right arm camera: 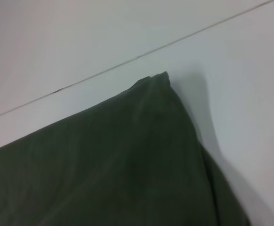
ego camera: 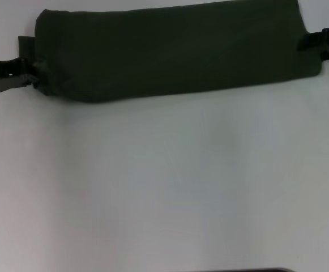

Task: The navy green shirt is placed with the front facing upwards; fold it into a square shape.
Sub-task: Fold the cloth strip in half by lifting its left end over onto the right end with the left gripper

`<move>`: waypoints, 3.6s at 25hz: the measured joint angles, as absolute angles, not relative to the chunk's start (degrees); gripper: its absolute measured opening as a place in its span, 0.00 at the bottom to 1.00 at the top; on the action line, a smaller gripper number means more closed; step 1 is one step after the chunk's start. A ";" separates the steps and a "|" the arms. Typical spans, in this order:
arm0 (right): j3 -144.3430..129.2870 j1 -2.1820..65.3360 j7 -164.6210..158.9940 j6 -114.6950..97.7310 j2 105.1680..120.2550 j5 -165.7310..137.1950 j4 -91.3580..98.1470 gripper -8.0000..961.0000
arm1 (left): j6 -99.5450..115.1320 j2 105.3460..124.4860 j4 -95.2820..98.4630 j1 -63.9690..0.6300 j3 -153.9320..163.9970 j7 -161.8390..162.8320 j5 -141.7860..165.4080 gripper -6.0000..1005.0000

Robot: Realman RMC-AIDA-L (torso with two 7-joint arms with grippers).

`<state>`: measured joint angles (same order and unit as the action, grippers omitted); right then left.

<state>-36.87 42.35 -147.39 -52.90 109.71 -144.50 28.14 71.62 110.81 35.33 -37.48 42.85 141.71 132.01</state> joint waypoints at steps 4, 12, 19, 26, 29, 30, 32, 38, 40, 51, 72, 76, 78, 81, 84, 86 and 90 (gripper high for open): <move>-36.91 43.08 -147.39 -52.83 109.89 -144.48 27.46 0.81 | 71.56 110.82 35.33 -37.46 42.89 141.68 131.94 0.02; -36.69 44.04 -147.38 -53.50 110.12 -144.47 26.69 0.81 | 71.42 110.87 35.33 -37.44 42.71 141.61 131.82 0.02; -36.55 44.29 -147.38 -54.55 110.11 -143.96 26.88 0.81 | 71.25 110.90 35.33 -37.52 42.79 141.59 131.74 0.02; -36.48 43.78 -147.55 -54.98 109.63 -143.95 26.70 0.81 | 70.90 110.95 35.33 -37.59 42.56 141.59 131.58 0.02; -36.35 43.48 -147.86 -55.40 109.50 -143.95 26.96 0.81 | 70.73 110.97 35.33 -37.77 42.54 141.59 131.56 0.02; -36.35 43.33 -147.86 -55.54 109.48 -143.95 27.08 0.81 | 70.72 110.98 35.33 -37.85 42.53 141.59 131.56 0.02; -36.49 43.20 -147.65 -55.57 109.44 -143.96 27.17 0.72 | 70.72 110.99 35.33 -37.95 42.49 141.59 131.59 0.02; -36.94 43.41 -147.48 -56.47 109.11 -144.24 27.16 0.45 | 70.66 110.99 35.33 -38.02 42.45 141.59 131.52 0.02; -36.94 43.46 -147.47 -56.69 109.06 -144.26 27.23 0.35 | 70.66 110.99 35.33 -38.11 42.45 141.59 131.52 0.02; -36.70 42.57 -147.20 -61.61 108.75 -144.28 29.07 0.11 | 72.84 110.74 35.33 -38.16 42.56 141.63 131.83 0.02; -37.11 36.22 -145.86 -90.54 105.80 -152.09 35.48 0.04 | 95.47 108.50 35.43 -36.81 42.93 141.85 143.06 0.02; -37.06 35.83 -145.13 -92.29 105.97 -153.37 35.53 0.04 | 96.85 109.14 35.55 -35.87 42.96 142.08 145.03 0.02; -37.05 35.45 -144.97 -92.89 105.99 -153.40 35.52 0.04 | 97.14 109.24 35.49 -35.39 42.97 142.34 145.44 0.02; -36.93 34.94 -144.52 -93.76 105.87 -153.42 35.52 0.04 | 98.36 109.40 35.86 -34.46 42.97 142.53 145.85 0.02; -36.85 34.53 -144.31 -94.35 105.67 -153.44 35.52 0.04 | 99.07 109.50 36.11 -33.99 42.69 142.80 146.99 0.02; -36.90 34.27 -144.26 -94.78 105.57 -153.45 35.52 0.04 | 99.19 109.50 36.13 -33.88 42.57 142.98 147.65 0.02; -36.93 34.01 -143.90 -95.77 105.54 -153.46 35.51 0.04 | 99.81 109.52 36.48 -33.80 42.62 143.43 149.41 0.02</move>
